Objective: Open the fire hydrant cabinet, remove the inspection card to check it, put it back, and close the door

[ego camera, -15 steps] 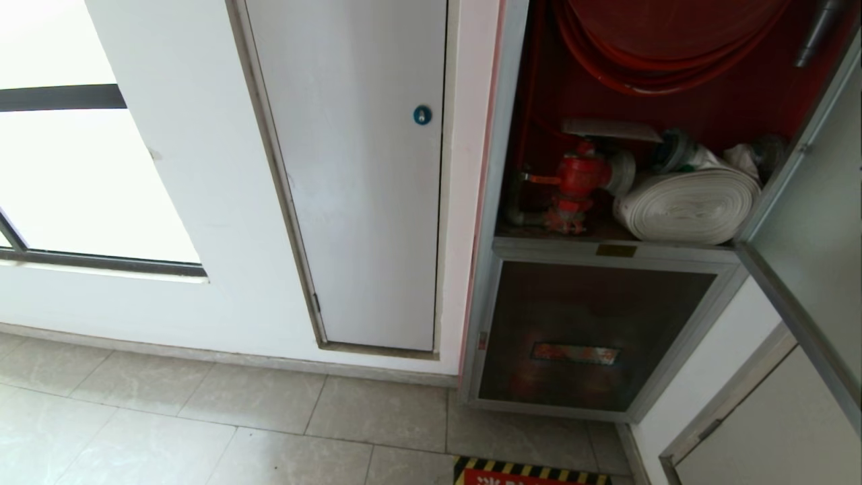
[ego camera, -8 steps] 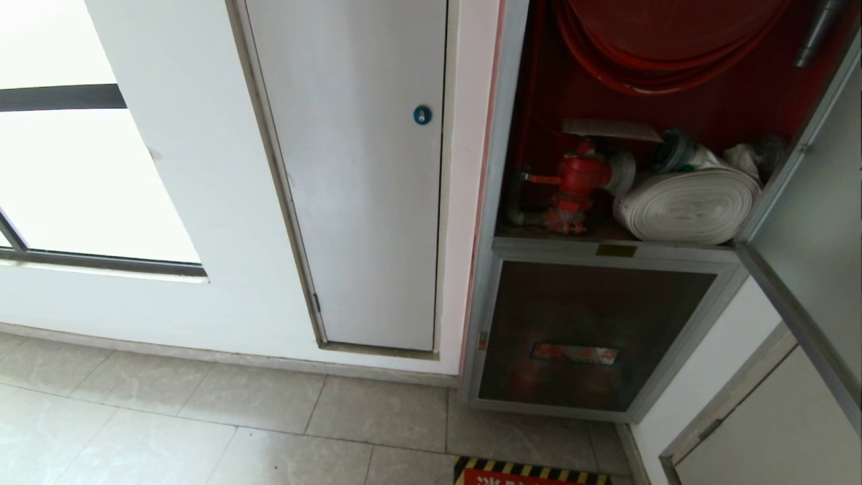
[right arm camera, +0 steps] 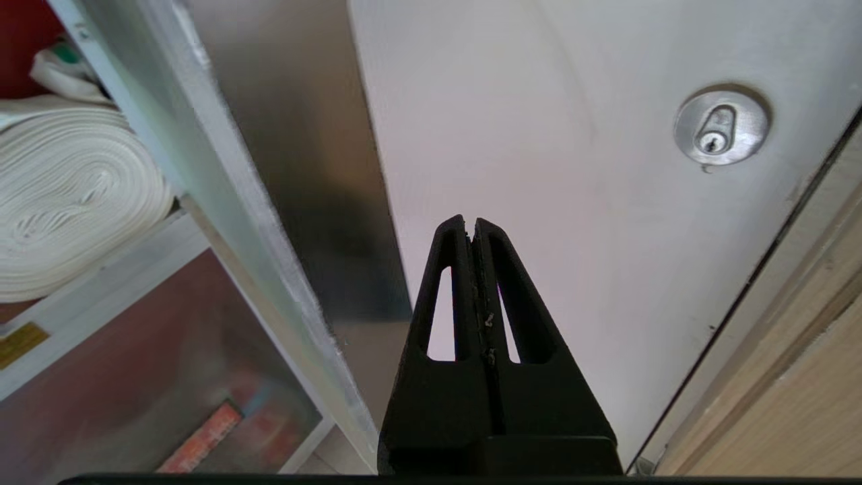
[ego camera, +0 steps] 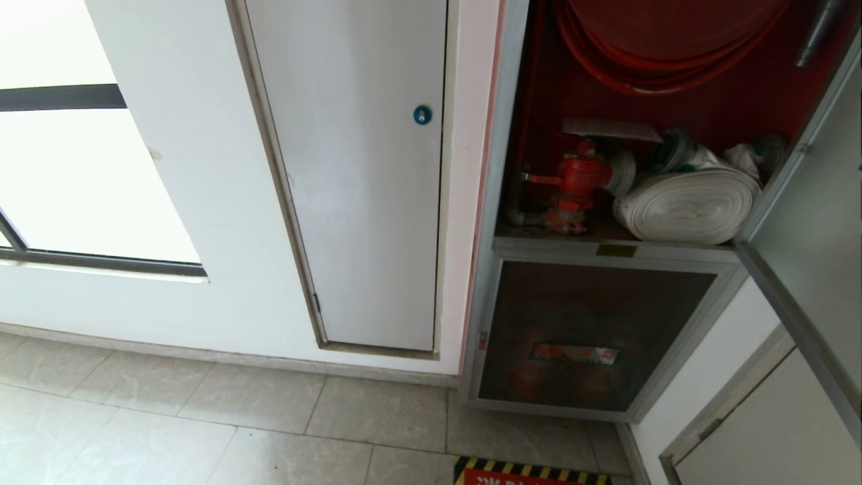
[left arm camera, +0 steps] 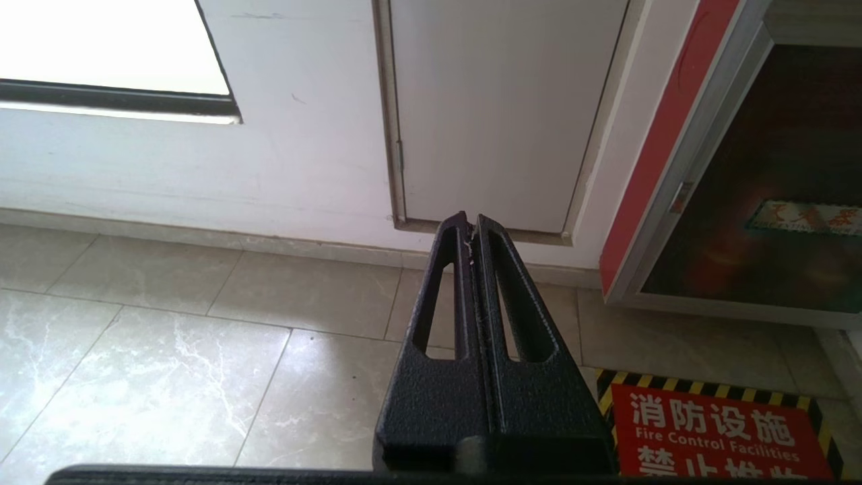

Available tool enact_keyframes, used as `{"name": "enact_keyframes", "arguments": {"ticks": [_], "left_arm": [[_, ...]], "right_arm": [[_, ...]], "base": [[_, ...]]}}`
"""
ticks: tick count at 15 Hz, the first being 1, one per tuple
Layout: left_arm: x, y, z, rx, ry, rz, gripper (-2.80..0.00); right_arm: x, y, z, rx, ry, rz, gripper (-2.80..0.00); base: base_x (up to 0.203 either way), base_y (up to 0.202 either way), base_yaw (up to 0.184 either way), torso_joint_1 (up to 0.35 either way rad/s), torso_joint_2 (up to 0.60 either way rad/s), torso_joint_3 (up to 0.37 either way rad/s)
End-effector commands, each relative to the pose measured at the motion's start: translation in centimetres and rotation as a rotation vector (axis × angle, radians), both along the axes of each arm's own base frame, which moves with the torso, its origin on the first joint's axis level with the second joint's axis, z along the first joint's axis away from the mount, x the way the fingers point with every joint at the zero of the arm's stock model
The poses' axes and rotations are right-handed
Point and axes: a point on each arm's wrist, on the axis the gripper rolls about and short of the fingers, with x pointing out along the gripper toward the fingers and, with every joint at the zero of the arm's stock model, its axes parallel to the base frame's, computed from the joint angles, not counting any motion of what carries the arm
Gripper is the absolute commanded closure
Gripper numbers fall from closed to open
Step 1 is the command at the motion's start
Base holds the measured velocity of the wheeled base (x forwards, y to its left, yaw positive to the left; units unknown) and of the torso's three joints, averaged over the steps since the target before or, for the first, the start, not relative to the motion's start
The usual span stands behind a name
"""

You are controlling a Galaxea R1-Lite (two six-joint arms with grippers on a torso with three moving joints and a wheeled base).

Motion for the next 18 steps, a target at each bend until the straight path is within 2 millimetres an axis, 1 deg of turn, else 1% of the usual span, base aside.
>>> {"name": "enact_keyframes", "arguments": {"ticks": [1, 4, 8, 11, 14, 18], "left_arm": [[0.0, 0.0, 0.0, 0.000, 0.002, 0.000, 0.00], [0.0, 0.0, 0.0, -0.001, 0.002, 0.000, 0.00], [0.0, 0.0, 0.0, 0.000, 0.002, 0.000, 0.00], [0.0, 0.0, 0.0, -0.001, 0.001, 0.000, 0.00], [0.0, 0.0, 0.0, -0.001, 0.003, 0.000, 0.00], [0.0, 0.0, 0.0, -0.001, 0.001, 0.000, 0.00]], "right_arm": [[-0.1, 0.4, 0.1, -0.010, -0.006, 0.018, 0.00], [-0.3, 1.1, 0.2, -0.025, -0.015, 0.073, 0.00], [-0.5, 2.5, -0.2, -0.042, -0.022, 0.169, 0.00], [-0.5, 3.0, -0.1, -0.053, -0.027, 0.217, 0.00], [-0.1, 3.5, -0.1, -0.057, -0.031, 0.275, 0.00], [0.7, 4.5, -0.2, -0.056, -0.038, 0.395, 0.00]], "base": [[0.000, 0.000, 0.000, 0.000, 0.00, 0.000], [0.000, 0.000, 0.000, 0.000, 0.00, 0.000], [0.000, 0.000, 0.000, 0.000, 0.00, 0.000], [0.000, 0.000, 0.000, 0.000, 0.00, 0.000], [0.000, 0.000, 0.000, 0.000, 0.00, 0.000], [0.000, 0.000, 0.000, 0.000, 0.00, 0.000]]}}
